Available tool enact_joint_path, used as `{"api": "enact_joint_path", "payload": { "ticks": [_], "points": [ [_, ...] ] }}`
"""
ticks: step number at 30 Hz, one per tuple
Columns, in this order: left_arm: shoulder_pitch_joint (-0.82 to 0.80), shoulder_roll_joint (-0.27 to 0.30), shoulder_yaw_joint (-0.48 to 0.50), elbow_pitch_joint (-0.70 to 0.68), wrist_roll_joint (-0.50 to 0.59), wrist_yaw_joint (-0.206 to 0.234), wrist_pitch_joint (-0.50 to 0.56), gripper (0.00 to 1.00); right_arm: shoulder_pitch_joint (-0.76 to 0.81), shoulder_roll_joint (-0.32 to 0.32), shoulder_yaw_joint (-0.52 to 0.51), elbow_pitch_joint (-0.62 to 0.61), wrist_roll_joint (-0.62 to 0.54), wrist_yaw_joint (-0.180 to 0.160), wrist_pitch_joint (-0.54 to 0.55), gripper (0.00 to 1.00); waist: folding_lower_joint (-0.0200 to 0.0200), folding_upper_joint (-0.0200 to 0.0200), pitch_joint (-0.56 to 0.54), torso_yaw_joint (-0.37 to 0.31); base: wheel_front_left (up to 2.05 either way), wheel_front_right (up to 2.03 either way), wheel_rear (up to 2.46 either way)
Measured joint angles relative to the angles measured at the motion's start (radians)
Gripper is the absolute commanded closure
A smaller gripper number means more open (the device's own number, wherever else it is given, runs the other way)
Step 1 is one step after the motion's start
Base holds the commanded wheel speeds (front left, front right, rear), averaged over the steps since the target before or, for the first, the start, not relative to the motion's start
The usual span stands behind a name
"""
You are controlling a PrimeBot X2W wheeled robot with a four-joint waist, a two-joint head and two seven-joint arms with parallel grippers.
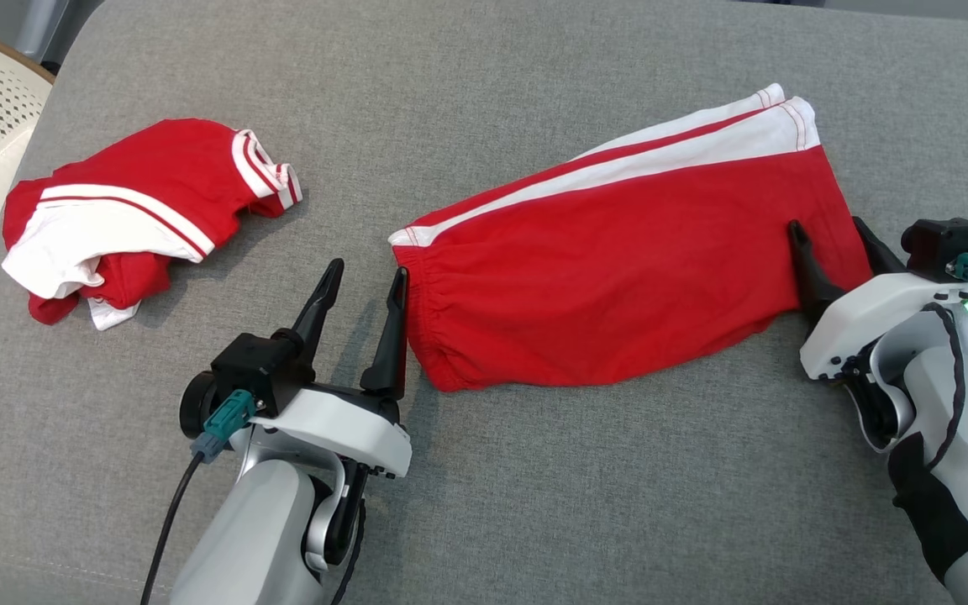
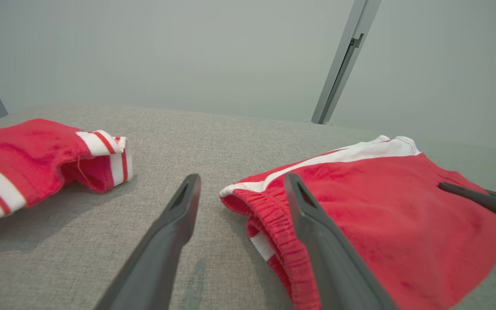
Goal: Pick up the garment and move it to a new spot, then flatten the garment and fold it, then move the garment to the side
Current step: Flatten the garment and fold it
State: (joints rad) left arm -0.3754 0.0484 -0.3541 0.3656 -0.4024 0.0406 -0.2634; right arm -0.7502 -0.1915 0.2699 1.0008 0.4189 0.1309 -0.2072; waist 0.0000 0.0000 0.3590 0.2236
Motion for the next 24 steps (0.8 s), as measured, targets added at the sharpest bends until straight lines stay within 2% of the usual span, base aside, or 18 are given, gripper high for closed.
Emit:
{"api": "enact_joint_path", "payload": {
  "ticks": [2,12,17,24],
  "points": [
    [0.000,0.000,0.000,0.000,0.005,0.000,0.000,0.00,-0.009,0.000,0.020,0.013,0.008,0.000,0.005,1.00,0.0000,0.0000,-0.002,0.002,0.00,0.00,0.00],
    [0.028,0.000,0.011,0.021,0.029,0.000,0.000,0.00,0.009,0.006,0.068,0.034,0.072,0.000,-0.041,1.00,0.0000,0.0000,-0.043,-0.014,0.00,0.00,0.00],
    [0.063,0.000,0.022,0.038,0.062,-0.003,0.000,0.00,0.074,0.011,0.043,0.009,0.125,0.000,-0.051,1.00,0.0000,0.0000,-0.083,-0.038,0.00,0.00,0.00],
    [0.123,-0.001,0.044,0.054,0.088,-0.013,0.000,0.00,0.204,0.015,-0.016,-0.091,0.153,0.000,-0.053,1.00,0.0000,0.0000,-0.148,-0.089,0.00,0.00,0.00]
  ]
}}
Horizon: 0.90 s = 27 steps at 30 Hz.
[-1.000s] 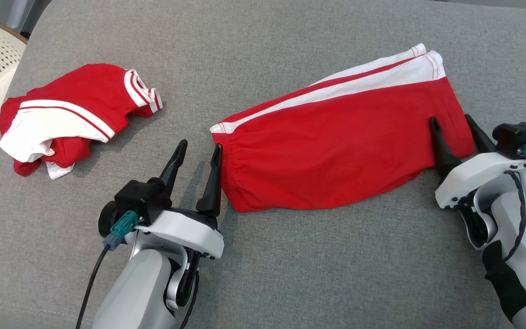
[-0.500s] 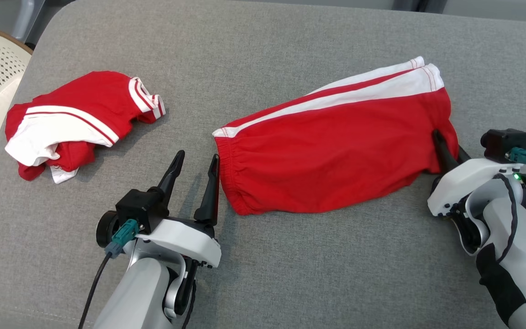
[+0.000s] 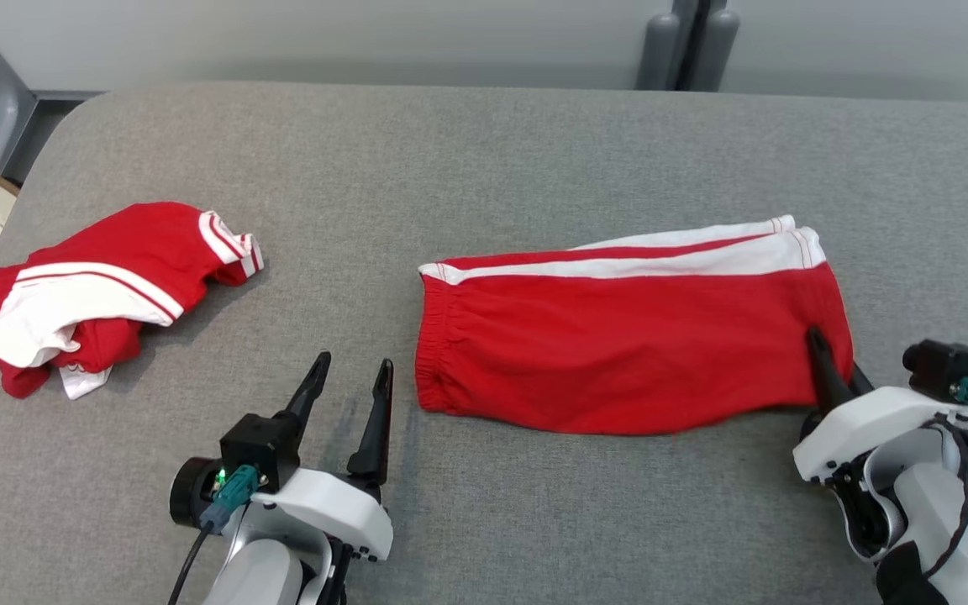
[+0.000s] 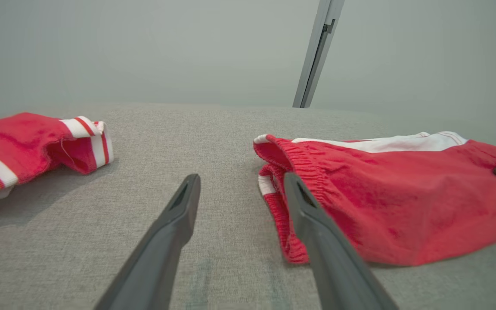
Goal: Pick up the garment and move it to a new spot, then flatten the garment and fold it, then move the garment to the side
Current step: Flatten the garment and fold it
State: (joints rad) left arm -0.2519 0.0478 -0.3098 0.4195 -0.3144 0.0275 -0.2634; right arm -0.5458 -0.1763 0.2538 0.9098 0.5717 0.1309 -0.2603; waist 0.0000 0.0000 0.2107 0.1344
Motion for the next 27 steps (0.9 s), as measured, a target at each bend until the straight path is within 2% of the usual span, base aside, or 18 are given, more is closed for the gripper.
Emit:
{"api": "enact_joint_path", "payload": {
  "ticks": [7,15,19,27],
  "points": [
    [0.056,0.000,0.002,0.012,0.016,-0.010,0.000,0.00,0.093,0.009,-0.052,-0.045,-0.002,0.000,-0.001,1.00,0.0000,0.0000,-0.055,-0.040,0.00,0.00,0.00],
    [0.066,0.001,-0.004,0.014,0.021,-0.018,0.000,0.00,0.096,0.025,-0.086,-0.126,-0.052,0.000,-0.001,1.00,0.0000,0.0000,-0.057,-0.038,0.00,0.00,0.00],
    [0.066,0.000,-0.002,0.018,0.017,-0.019,0.000,0.00,0.071,0.054,-0.019,-0.205,-0.086,0.000,-0.001,1.00,0.0000,0.0000,-0.053,-0.032,0.00,0.00,0.00],
    [0.067,0.000,-0.011,0.024,0.004,-0.018,0.000,0.00,0.045,0.104,0.207,-0.309,-0.094,0.000,-0.002,1.00,0.0000,0.0000,-0.056,-0.009,0.00,0.00,0.00]
  ]
}}
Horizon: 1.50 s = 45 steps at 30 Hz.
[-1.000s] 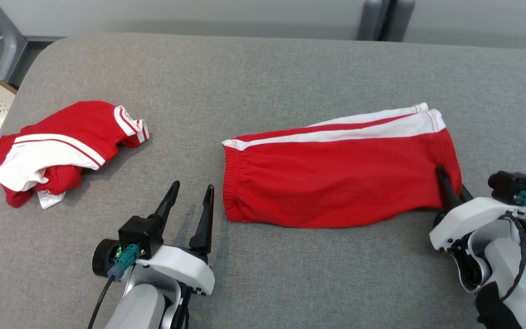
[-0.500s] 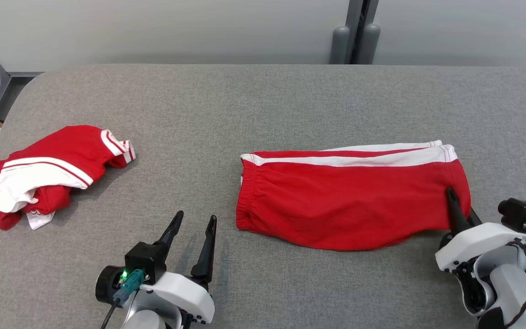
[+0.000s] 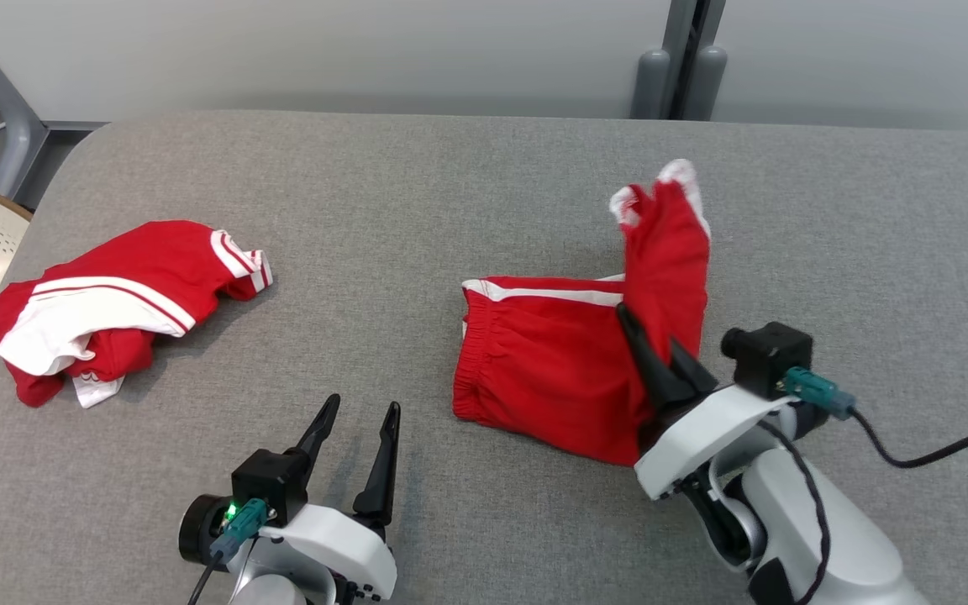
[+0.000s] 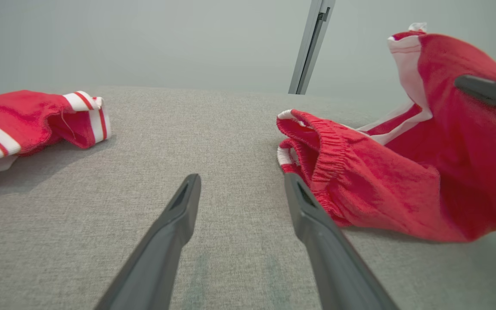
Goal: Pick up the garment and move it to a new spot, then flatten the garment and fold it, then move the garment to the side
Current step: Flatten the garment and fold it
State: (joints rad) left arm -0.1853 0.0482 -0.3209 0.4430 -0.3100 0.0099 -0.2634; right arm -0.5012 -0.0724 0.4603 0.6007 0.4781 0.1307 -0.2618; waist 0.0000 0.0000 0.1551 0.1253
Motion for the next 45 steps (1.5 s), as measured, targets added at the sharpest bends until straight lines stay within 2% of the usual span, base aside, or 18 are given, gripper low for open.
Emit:
{"api": "enact_joint_path", "payload": {
  "ticks": [8,13,14,15,16,17,21,25,29,34,45],
  "points": [
    [0.005,0.000,-0.003,0.004,-0.019,0.001,0.000,0.00,-0.002,0.021,0.211,0.046,0.063,0.000,0.000,1.00,0.0000,0.0000,-0.003,0.032,0.00,0.00,0.00],
    [0.000,0.000,-0.007,0.006,-0.014,0.001,0.000,0.00,-0.019,0.023,0.318,0.029,0.141,0.000,0.000,1.00,0.0000,0.0000,-0.006,0.048,0.00,0.00,0.00],
    [0.000,0.000,-0.007,0.008,-0.011,0.001,0.000,0.00,-0.024,0.023,0.333,0.024,0.153,0.000,0.000,0.91,0.0000,0.0000,-0.007,0.050,0.00,0.00,0.00],
    [0.000,0.000,-0.007,0.010,-0.006,0.001,0.000,0.00,-0.027,0.023,0.345,0.017,0.166,0.000,0.000,0.67,-0.0001,0.0000,-0.009,0.051,0.00,0.00,0.00],
    [0.000,0.000,-0.006,0.012,-0.003,0.001,0.000,0.00,-0.028,0.022,0.356,0.002,0.186,0.000,0.000,0.38,0.0000,0.0000,-0.011,0.052,0.00,0.00,0.00],
    [0.000,0.000,-0.002,0.012,0.000,0.001,0.000,0.00,-0.030,0.024,0.360,-0.005,0.201,0.000,0.000,0.00,-0.0001,0.0000,-0.013,0.052,0.00,0.00,0.00],
    [0.002,0.000,0.015,0.014,0.006,0.005,0.000,0.00,-0.037,0.025,0.327,-0.030,0.207,0.000,0.000,0.00,0.0000,0.0000,-0.019,0.040,0.00,0.00,0.00],
    [0.008,0.000,0.036,0.002,0.012,0.009,0.000,0.00,0.004,0.025,0.204,-0.017,0.120,0.000,0.000,0.00,-0.0001,0.0000,-0.025,0.010,0.00,0.00,0.00],
    [0.009,0.000,0.058,-0.016,0.036,0.016,0.000,0.00,0.063,0.025,0.011,-0.028,-0.003,0.000,0.000,0.00,-0.0001,0.0000,-0.029,-0.022,0.00,0.00,0.00],
    [0.019,-0.001,0.100,-0.037,0.056,0.031,0.000,0.00,0.172,0.025,-0.203,-0.099,-0.139,0.000,0.000,0.00,-0.0001,0.0000,-0.032,-0.067,0.00,0.00,0.00],
    [0.040,0.000,0.170,-0.051,0.083,0.031,0.000,0.00,0.292,0.024,-0.388,-0.165,-0.222,0.000,0.000,0.00,-0.0001,0.0001,-0.043,-0.122,0.00,0.00,0.00]
  ]
}}
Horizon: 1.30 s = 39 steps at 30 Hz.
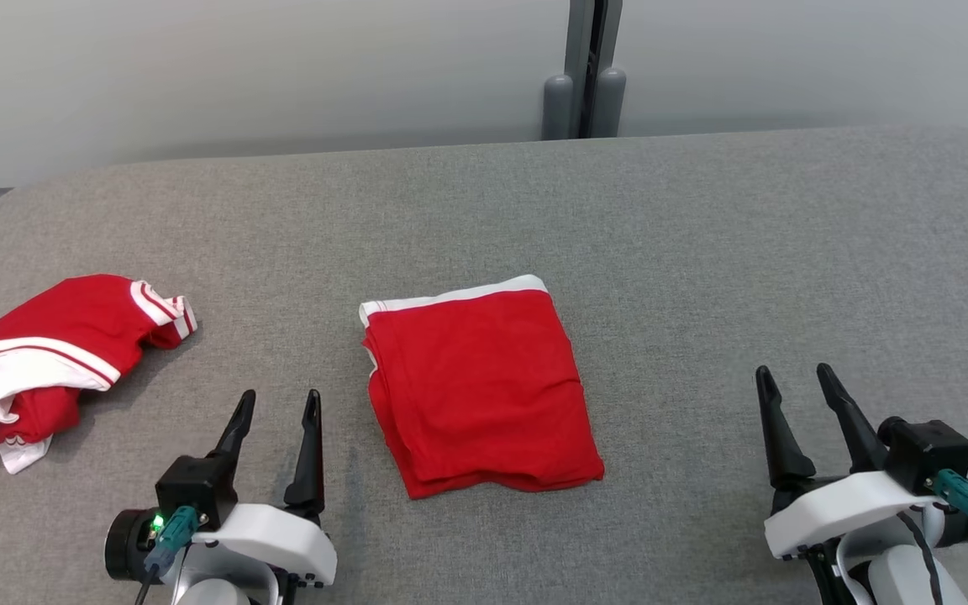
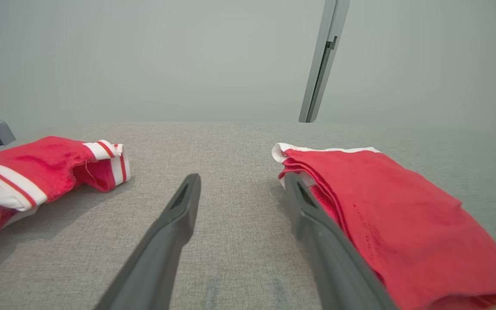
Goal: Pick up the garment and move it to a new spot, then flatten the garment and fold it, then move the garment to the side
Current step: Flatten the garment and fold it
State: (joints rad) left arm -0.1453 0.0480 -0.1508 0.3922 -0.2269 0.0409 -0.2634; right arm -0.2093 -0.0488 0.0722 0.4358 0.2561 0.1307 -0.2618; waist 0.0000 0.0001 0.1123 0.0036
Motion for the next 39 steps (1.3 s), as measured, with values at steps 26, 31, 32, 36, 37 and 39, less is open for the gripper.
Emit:
{"api": "enact_joint_path", "payload": {
  "ticks": [26,31,32,36,37,39],
  "points": [
    [0.170,0.000,0.088,-0.058,0.071,0.013,0.000,0.00,0.179,0.000,-0.041,-0.068,-0.017,0.000,0.000,0.00,0.0000,0.0000,-0.147,-0.004,0.00,0.00,0.00],
    [0.199,0.000,0.095,-0.067,0.081,0.013,0.000,0.00,0.196,0.000,-0.040,-0.071,-0.014,0.000,0.000,0.00,0.0000,0.0000,-0.163,-0.005,0.00,0.00,0.00],
    [0.202,0.000,0.097,-0.067,0.084,0.013,0.000,0.00,0.200,0.000,-0.041,-0.071,-0.014,0.000,0.000,0.00,0.0000,0.0000,-0.164,-0.004,0.00,0.00,0.00],
    [0.203,0.000,0.098,-0.072,0.092,0.012,0.000,0.00,0.204,0.000,-0.038,-0.075,-0.014,0.000,0.000,0.00,0.0000,0.0000,-0.165,0.001,0.00,0.00,0.00],
    [0.203,0.000,0.098,-0.072,0.094,0.012,0.000,0.00,0.204,0.000,-0.037,-0.075,-0.014,0.000,0.000,0.00,0.0000,0.0000,-0.165,0.003,0.00,0.00,0.00],
    [0.204,0.000,0.095,-0.065,0.091,0.011,0.000,0.00,0.204,0.000,-0.035,-0.075,-0.014,0.000,0.000,0.00,0.0000,0.0000,-0.164,0.005,0.00,0.00,0.00]
  ]
}}
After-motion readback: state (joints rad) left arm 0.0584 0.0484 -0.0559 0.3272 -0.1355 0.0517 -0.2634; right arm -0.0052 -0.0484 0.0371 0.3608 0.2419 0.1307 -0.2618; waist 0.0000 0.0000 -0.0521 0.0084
